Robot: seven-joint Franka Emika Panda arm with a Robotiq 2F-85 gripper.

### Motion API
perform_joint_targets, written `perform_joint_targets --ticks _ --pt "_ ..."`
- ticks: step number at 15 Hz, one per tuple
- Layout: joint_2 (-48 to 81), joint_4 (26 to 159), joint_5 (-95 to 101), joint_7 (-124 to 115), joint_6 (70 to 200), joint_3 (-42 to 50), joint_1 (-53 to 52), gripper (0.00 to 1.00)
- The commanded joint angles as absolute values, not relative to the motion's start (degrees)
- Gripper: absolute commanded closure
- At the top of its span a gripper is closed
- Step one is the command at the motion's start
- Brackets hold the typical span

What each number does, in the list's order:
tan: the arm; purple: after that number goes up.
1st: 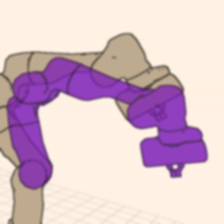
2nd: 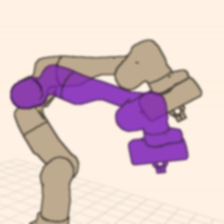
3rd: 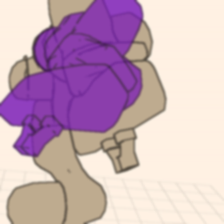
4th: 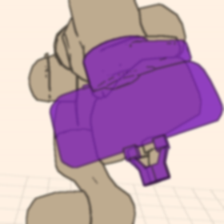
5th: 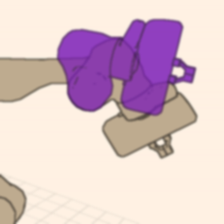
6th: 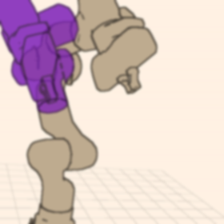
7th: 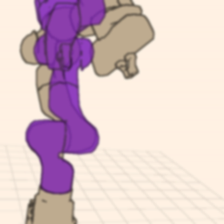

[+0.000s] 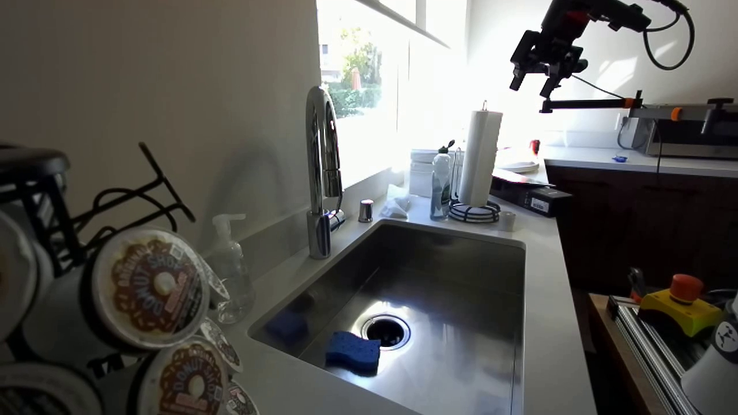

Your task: Remove the paper towel from the paper towel holder

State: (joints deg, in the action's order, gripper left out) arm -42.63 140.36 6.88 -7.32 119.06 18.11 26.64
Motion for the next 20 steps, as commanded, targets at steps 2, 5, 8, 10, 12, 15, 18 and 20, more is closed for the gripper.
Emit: perform_joint_targets --ticks 2,5,8,10,12,15,18,20 --pt "-35.40 133.74 4.24 -11.63 121.92 23.08 29.11 0.00" --pt "-30.31 129.95 1.04 -11.27 123.88 26.72 28.73 0.00" --pt "-25.16 126.79 -3.14 -10.58 127.07 29.00 28.12 0.00" --pt "-27.37 128.51 -2.23 -9.78 126.44 27.72 29.56 0.00" --pt "-24.56 126.92 -3.17 -10.12 127.12 28.16 29.42 0.00" --pt "-23.14 125.88 -3.42 -10.48 127.16 28.23 29.34 0.00" --pt "-23.17 125.74 -3.47 -10.56 127.15 28.24 29.35 0.00" --pt "-20.29 122.97 -3.59 -10.91 126.26 28.62 29.11 0.00"
